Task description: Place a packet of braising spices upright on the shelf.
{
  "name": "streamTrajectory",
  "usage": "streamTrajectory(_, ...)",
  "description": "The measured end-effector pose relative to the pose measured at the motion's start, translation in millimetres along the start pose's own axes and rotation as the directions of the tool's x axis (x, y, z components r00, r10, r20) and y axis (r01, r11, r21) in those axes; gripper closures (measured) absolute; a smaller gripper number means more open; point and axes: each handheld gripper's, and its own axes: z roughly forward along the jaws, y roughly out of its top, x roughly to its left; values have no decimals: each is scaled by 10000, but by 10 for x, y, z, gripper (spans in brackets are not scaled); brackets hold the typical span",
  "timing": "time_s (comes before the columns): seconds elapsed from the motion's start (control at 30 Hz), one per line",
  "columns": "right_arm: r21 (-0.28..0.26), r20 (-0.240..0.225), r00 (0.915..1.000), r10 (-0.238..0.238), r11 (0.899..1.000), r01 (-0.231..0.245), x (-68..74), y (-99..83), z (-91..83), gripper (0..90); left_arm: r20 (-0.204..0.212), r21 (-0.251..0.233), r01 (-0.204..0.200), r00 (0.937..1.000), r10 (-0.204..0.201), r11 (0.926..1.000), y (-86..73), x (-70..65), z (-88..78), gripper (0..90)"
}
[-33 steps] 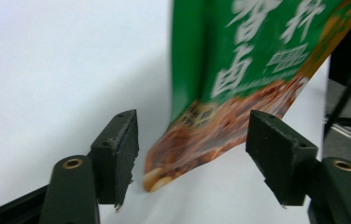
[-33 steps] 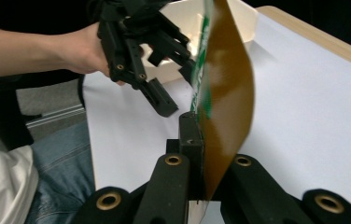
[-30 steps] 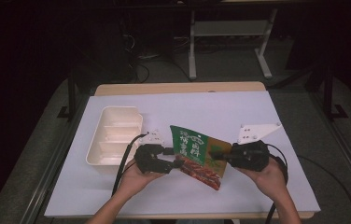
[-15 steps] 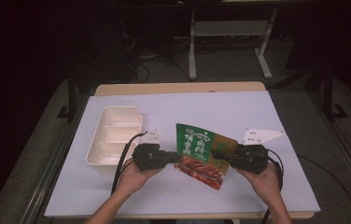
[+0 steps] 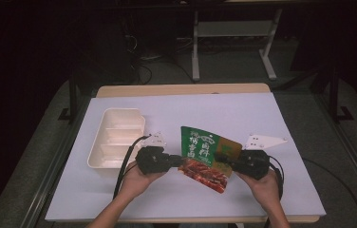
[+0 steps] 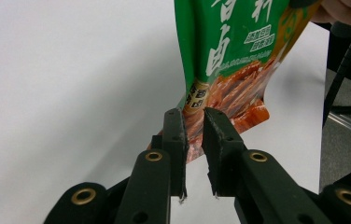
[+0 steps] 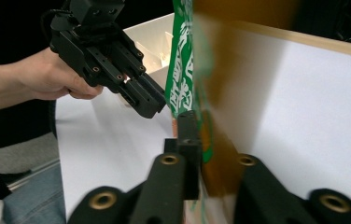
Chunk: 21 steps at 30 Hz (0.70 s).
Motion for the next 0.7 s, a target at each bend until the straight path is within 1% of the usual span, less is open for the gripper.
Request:
streamTrajectory(0.03, 11, 12, 10000, -12, 10000, 12, 10, 11, 3, 889, -25, -13, 80, 10000, -80, 10000, -2, -2, -11, 778)
streamTrajectory(0.1, 22, -1, 10000, -64, 10000, 64, 19, 50, 0, 893, -29, -69, 102, 9999, -103, 9999, -8, 4, -31, 762)
streamTrajectory(0.13, 22, -1, 10000, -64, 10000, 64, 19, 50, 0, 893, -61, -22, 77, 10000, -77, 10000, -11, -1, -40, 762)
streamTrajectory(0.23, -30, -63, 10000, -40, 10000, 40, 19, 83, -16, 894, -295, 171, -281, 9992, 286, 9995, -38, -45, -63, 733)
streamTrajectory(0.3, 10, -87, 10000, -2, 10000, 2, 26, 102, -20, 894, -417, 172, -374, 9984, 381, 9992, -61, -65, -75, 726)
streamTrajectory(0.33, 10, -48, 9999, -93, 10000, 93, 25, 110, -18, 894, -498, 253, -463, 9976, 475, 9986, -78, -75, -86, 721)
streamTrajectory(0.43, 122, -40, 10000, -65, 9999, 66, 38, 136, -11, 895, -618, 329, -585, 9963, 605, 9977, -128, -86, -106, 707)
streamTrajectory(0.57, 231, -12, 9999, -130, 9996, 130, 54, 183, 0, 896, -648, 233, -568, 9962, 582, 9981, -210, -108, -139, 682)
streamTrajectory(0.67, 351, 54, 9998, -184, 9992, 182, 70, 234, 8, 897, -498, 149, -317, 9982, 324, 9994, -259, -126, -152, 659)
streamTrajectory(0.7, 391, 81, 9997, -250, 9989, 246, 75, 255, 11, 897, -484, 149, -298, 9984, 305, 9994, -279, -140, -159, 651)
